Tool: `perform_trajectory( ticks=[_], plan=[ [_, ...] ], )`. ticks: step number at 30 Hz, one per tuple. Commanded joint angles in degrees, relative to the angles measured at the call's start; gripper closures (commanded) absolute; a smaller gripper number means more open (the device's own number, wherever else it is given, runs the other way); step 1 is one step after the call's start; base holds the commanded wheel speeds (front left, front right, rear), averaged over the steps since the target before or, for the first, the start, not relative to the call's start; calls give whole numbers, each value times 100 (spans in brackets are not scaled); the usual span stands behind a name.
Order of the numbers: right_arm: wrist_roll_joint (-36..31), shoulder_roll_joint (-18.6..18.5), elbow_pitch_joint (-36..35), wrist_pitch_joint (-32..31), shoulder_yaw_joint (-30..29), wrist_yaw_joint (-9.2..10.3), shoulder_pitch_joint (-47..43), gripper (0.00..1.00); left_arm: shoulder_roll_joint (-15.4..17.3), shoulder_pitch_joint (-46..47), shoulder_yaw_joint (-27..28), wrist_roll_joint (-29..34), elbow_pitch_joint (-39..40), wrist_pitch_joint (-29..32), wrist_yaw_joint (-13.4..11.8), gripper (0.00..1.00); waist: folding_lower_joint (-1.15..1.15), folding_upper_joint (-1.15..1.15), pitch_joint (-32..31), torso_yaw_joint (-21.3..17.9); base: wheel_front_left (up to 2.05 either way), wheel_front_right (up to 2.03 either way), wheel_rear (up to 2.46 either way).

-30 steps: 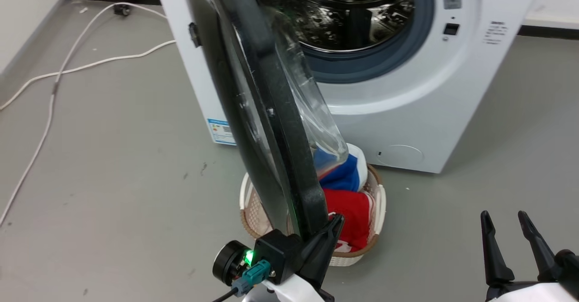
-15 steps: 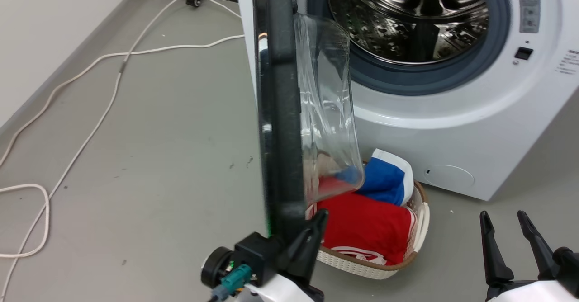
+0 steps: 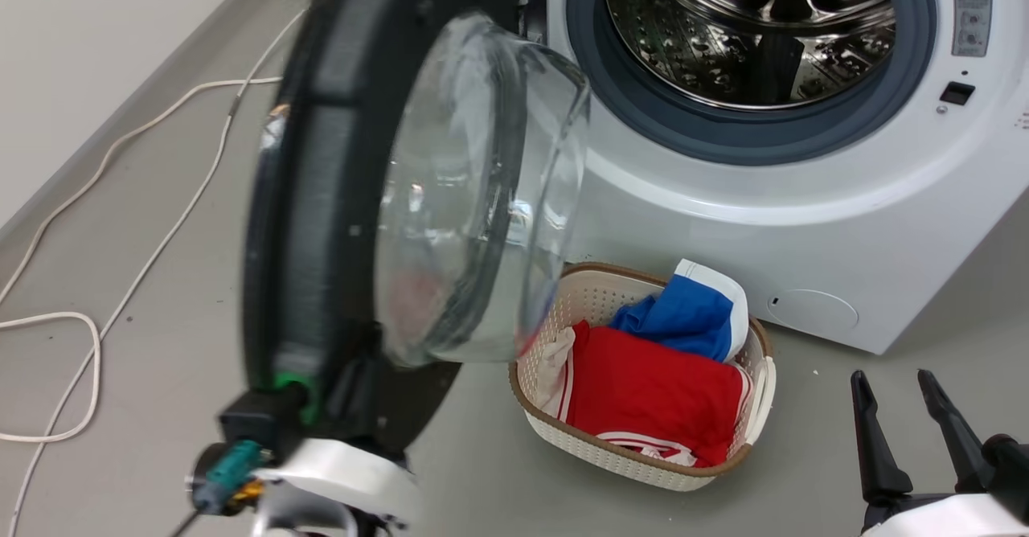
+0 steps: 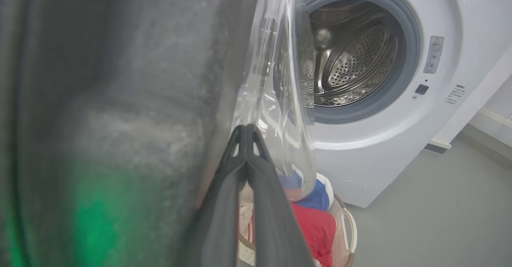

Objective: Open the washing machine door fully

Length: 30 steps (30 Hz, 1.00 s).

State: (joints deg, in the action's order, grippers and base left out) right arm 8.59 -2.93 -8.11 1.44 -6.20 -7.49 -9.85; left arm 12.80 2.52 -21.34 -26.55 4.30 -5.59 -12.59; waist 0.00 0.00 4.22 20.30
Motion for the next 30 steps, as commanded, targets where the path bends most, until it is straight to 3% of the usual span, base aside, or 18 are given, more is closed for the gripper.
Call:
perform_trajectory(
  ticks=[1,8,17,23,30],
  plan=[
    [30,7,-11,-2,-2,-1,98,0,166,69,298,-103,-190,-100,-13,100,0,0,69,-67,0,0,0],
    [9,7,-7,-16,6,-1,220,0,542,312,1184,-511,-728,-455,7,100,0,0,297,-272,0,0,0],
    [-76,7,-58,-60,-44,-1,440,0,978,889,2073,-1054,-1878,-688,235,100,0,0,671,-436,0,0,0],
    [-111,8,-36,-64,-54,-1,525,0,1181,1230,2372,-1256,-2580,-780,410,100,0,0,764,-475,0,0,0],
    [-119,-2,-10,-74,-68,-1,574,0,1193,1420,2437,-1255,-2966,-870,538,100,0,0,761,-464,0,0,0]
  ],
)
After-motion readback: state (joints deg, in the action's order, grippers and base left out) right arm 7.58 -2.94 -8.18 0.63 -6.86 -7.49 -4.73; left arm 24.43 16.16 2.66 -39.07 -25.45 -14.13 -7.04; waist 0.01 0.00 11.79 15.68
